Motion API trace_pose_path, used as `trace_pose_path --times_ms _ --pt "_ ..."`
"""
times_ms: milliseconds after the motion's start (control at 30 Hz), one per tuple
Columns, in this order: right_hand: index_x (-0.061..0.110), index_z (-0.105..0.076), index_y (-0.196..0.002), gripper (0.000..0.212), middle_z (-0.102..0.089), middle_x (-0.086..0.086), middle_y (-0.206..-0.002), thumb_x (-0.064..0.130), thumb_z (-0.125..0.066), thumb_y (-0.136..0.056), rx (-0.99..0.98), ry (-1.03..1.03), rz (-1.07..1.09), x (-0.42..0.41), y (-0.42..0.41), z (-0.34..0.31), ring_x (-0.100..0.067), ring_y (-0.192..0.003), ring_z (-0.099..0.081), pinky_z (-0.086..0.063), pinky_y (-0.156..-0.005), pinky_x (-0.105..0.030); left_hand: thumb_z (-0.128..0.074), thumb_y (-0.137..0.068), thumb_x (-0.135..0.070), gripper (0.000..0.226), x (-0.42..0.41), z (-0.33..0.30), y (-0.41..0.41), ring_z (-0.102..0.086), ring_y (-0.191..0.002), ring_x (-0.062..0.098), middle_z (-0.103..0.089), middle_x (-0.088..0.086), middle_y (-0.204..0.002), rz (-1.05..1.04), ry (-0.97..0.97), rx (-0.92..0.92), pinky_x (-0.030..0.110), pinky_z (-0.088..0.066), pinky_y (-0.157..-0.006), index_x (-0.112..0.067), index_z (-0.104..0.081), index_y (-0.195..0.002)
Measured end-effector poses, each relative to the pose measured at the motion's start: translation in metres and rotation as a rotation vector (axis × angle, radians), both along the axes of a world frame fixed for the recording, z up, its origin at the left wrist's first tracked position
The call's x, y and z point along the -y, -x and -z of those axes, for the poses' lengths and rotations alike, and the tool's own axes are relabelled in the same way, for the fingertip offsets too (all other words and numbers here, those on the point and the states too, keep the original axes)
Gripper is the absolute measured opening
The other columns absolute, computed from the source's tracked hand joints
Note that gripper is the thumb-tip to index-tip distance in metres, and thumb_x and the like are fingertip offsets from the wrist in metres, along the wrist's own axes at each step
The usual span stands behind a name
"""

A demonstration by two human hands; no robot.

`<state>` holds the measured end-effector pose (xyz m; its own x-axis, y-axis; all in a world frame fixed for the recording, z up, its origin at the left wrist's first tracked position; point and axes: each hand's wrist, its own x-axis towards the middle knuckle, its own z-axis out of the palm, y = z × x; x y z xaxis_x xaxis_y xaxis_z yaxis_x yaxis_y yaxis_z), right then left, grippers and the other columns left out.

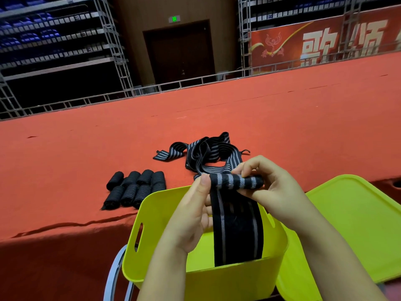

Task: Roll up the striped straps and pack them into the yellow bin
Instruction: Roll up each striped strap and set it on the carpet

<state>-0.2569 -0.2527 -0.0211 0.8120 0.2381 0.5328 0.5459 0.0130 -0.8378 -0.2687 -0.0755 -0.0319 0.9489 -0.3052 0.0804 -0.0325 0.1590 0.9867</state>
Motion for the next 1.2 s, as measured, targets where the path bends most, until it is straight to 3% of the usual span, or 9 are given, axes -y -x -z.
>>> trace_pose_path --times_ms 100,300,400,533,600,667,867,1000,1200 --pt "0.026 -0.055 -0.073 0.047 -0.066 -0.001 -0.099 -0.021 -0.059 -0.074 -0.012 0.024 -0.004 -0.001 -0.002 0.002 -0.007 -0.094 -0.062 -0.047 -0.081 -0.017 -0.069 -0.058 -0.076 0.081 0.001 0.0 -0.001 -0.066 -0.074 0.016 -0.07 0.004 -0.094 -0.046 -0.058 0.039 0.029 -0.053 -0.054 -0.018 -0.061 -0.115" --pt "0.024 -0.065 -0.074 0.044 -0.067 0.009 -0.106 -0.02 -0.065 -0.073 -0.074 -0.008 -0.023 0.0 -0.001 0.003 -0.003 -0.105 -0.063 -0.047 -0.087 -0.017 -0.065 -0.074 -0.035 0.038 0.0 -0.003 0.001 -0.064 -0.062 0.01 -0.069 -0.002 -0.081 -0.1 0.009 0.054 0.021 -0.047 -0.047 -0.017 -0.061 -0.108" --pt "0.023 -0.067 -0.102 0.034 -0.063 0.01 -0.122 0.006 -0.072 -0.073 -0.202 -0.07 -0.155 0.007 0.0 0.003 -0.011 -0.115 -0.061 -0.05 -0.088 -0.023 -0.062 -0.074 -0.029 0.037 -0.005 -0.005 0.001 -0.067 -0.072 0.015 -0.072 0.001 -0.087 -0.145 0.021 0.097 0.027 -0.052 -0.055 -0.021 -0.06 -0.111" --pt "0.033 -0.05 -0.133 0.083 -0.059 0.008 -0.131 0.058 -0.081 -0.06 -0.41 -0.107 -0.159 0.01 0.001 0.002 -0.01 -0.119 -0.058 -0.05 -0.097 -0.044 -0.065 -0.075 -0.024 0.047 -0.007 -0.008 0.0 -0.068 -0.088 0.02 -0.074 0.003 -0.095 -0.204 0.026 0.16 0.04 -0.049 -0.076 -0.025 -0.055 -0.121" --pt "0.028 -0.044 -0.139 0.075 -0.062 0.01 -0.127 0.05 -0.069 -0.072 -0.447 -0.133 -0.134 0.003 0.003 0.001 -0.005 -0.116 -0.059 -0.049 -0.1 -0.04 -0.067 -0.075 -0.02 0.052 -0.006 -0.009 0.001 -0.068 -0.093 0.021 -0.074 0.005 -0.099 -0.198 0.019 0.187 0.043 -0.047 -0.083 -0.026 -0.052 -0.125" --pt "0.022 -0.04 -0.142 0.067 -0.064 0.012 -0.124 0.032 -0.058 -0.079 -0.441 -0.139 -0.126 -0.005 0.006 0.0 0.0 -0.112 -0.06 -0.051 -0.093 -0.027 -0.066 -0.075 -0.015 0.055 -0.006 -0.009 0.0 -0.07 -0.096 0.021 -0.074 0.007 -0.102 -0.187 0.023 0.21 0.035 -0.053 -0.084 -0.026 -0.051 -0.127" --pt "0.02 -0.046 -0.138 0.056 -0.063 0.006 -0.125 0.007 -0.06 -0.086 -0.342 -0.138 -0.045 -0.005 0.003 0.0 0.002 -0.099 -0.065 -0.051 -0.072 -0.014 -0.068 -0.074 -0.008 0.063 -0.012 -0.01 0.0 -0.067 -0.106 0.027 -0.069 0.01 -0.116 -0.157 0.03 0.218 0.035 -0.055 -0.087 -0.028 -0.05 -0.131" --pt "0.028 -0.057 -0.121 0.048 -0.068 0.005 -0.114 0.008 -0.069 -0.078 -0.237 -0.028 -0.057 0.001 0.001 0.0 -0.006 -0.092 -0.068 -0.05 -0.068 -0.015 -0.067 -0.072 -0.003 0.064 -0.015 -0.007 -0.002 -0.068 -0.101 0.026 -0.071 0.01 -0.111 -0.15 0.024 0.22 0.032 -0.055 -0.081 -0.026 -0.051 -0.129" --pt "0.036 -0.063 -0.102 0.037 -0.07 0.003 -0.106 0.018 -0.074 -0.071 -0.13 0.048 -0.008 0.003 -0.001 0.002 -0.016 -0.099 -0.067 -0.054 -0.087 -0.037 -0.067 -0.069 0.001 0.063 -0.015 -0.005 -0.004 -0.069 -0.097 0.025 -0.072 0.011 -0.108 -0.13 0.023 0.211 0.034 -0.056 -0.08 -0.019 -0.052 -0.127"
